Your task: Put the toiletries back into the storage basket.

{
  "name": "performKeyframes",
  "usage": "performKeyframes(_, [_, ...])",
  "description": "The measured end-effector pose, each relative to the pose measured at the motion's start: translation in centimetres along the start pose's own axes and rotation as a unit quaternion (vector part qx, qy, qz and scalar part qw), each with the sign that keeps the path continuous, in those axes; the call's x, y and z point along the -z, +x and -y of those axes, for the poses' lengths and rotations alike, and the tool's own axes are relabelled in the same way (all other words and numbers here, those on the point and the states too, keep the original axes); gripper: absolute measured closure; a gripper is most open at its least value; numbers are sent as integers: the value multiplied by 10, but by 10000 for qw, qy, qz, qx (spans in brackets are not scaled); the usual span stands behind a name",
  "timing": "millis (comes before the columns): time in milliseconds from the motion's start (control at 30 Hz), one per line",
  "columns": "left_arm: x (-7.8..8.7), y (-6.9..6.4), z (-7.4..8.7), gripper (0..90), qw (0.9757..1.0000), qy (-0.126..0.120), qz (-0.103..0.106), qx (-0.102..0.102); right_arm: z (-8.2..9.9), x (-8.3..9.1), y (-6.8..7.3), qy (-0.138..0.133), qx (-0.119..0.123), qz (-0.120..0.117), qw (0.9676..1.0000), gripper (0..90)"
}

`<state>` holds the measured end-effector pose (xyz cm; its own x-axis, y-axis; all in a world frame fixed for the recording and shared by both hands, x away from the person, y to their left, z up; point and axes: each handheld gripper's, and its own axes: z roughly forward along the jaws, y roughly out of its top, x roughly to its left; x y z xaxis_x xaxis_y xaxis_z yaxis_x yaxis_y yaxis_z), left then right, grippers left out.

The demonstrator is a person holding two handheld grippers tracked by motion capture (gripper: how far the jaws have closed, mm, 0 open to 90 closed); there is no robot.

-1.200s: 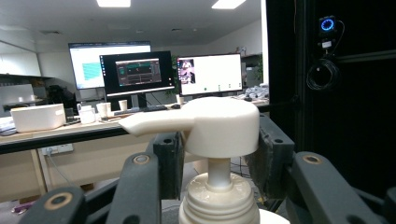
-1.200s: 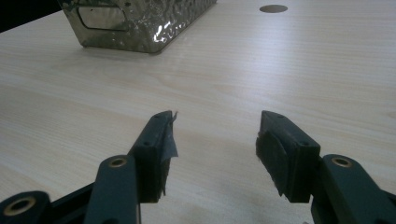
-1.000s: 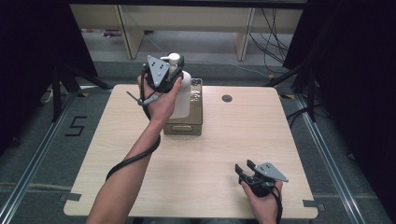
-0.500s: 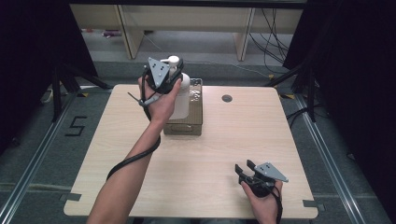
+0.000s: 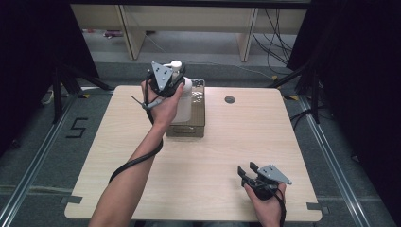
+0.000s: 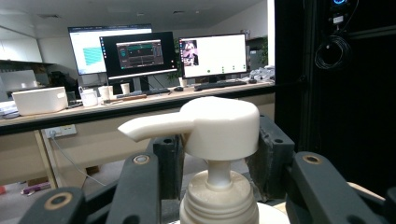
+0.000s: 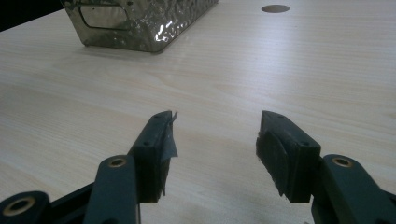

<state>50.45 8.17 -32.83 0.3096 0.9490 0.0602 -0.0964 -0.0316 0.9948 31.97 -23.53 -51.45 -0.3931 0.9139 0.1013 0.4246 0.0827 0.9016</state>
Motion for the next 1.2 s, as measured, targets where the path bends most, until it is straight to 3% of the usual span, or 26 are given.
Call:
performKeyframes(100, [-1, 0, 1, 591, 10000, 29, 8, -3, 0, 0, 1, 14, -31, -26, 10000, 461])
performKeyframes(133, [-1, 0, 2, 591, 10000, 38, 9, 20, 1, 0, 4, 42, -255, -62, 9996, 462])
performKeyframes(200, [-2, 0, 3, 590, 10000, 56, 6, 10, 0, 0, 0, 17, -26, -25, 10000, 462])
performKeyframes(400, [-2, -2, 7, 590, 9999, 93, 28, -81, 0, 0, 1, 19, -39, -33, 10000, 461])
performKeyframes(433, [-2, -2, 7, 590, 9999, 93, 28, -81, 1, 0, 4, 36, -238, -65, 9997, 461])
performKeyframes(467, [-1, -2, 9, 590, 9999, 151, 29, -15, 1, 0, 4, 37, -257, -59, 9996, 461])
performKeyframes(500, [-1, -2, 10, 590, 9999, 166, 27, -11, 1, 0, 4, 38, -251, -54, 9997, 461])
performKeyframes(533, [-1, -2, 10, 590, 9999, 146, 32, -76, 0, 0, 1, 17, -40, -35, 10000, 461])
performKeyframes(1200, [0, -2, 25, 590, 9993, 367, 33, -92, 0, -1, 2, 2, -92, -64, 9999, 461])
